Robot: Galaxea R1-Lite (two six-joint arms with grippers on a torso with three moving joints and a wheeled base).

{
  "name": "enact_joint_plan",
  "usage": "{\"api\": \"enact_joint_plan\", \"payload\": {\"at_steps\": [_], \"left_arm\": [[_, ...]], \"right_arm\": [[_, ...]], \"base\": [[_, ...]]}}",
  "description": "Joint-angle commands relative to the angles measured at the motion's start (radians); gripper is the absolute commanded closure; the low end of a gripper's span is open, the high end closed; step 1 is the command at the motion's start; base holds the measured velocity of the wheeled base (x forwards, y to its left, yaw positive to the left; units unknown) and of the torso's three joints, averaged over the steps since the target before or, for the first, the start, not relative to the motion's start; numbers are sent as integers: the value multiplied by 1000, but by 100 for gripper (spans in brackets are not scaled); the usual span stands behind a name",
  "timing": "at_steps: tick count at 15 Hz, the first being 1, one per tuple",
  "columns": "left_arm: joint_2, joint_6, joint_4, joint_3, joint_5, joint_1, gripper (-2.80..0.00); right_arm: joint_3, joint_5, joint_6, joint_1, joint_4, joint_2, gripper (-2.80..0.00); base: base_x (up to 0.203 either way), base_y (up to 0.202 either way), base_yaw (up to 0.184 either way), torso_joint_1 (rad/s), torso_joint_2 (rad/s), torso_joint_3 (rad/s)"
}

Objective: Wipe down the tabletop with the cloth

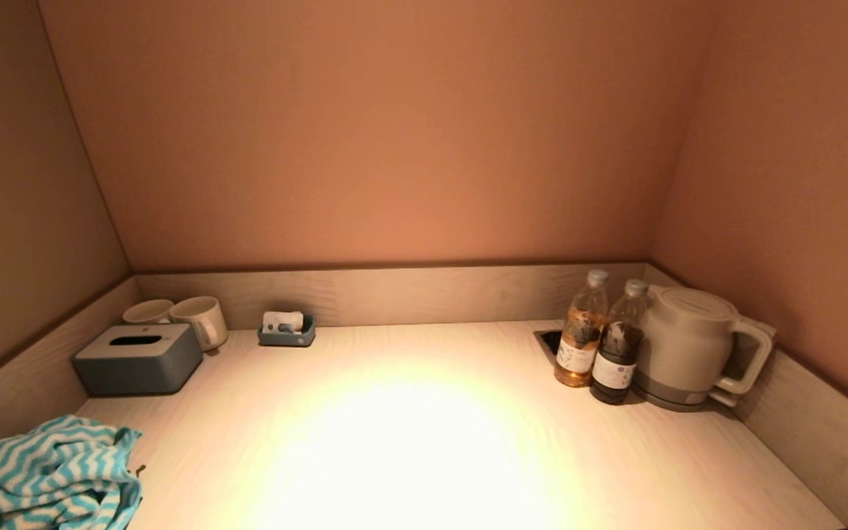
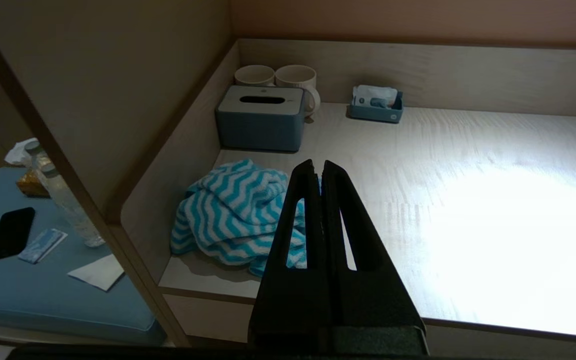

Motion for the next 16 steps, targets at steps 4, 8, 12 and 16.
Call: {"api": "enact_joint_plan", "payload": {"at_steps": [4, 8, 12, 16], "left_arm": [[-118, -6, 18, 0, -6, 3, 0], [-122, -13, 28, -12, -21, -46, 0], [-224, -13, 25, 74, -22, -77, 0], [-381, -9, 19, 147, -72, -85, 0]], "right_arm": [[0, 0, 0, 0, 0, 1, 0], [0, 0, 0, 0, 0, 1, 0], [0, 0, 0, 0, 0, 1, 0], [0, 0, 0, 0, 0, 1, 0]], "base": [[0, 0, 0, 0, 0, 0], [0, 0, 0, 0, 0, 0], [0, 0, 0, 0, 0, 0], [0, 0, 0, 0, 0, 0]]}}
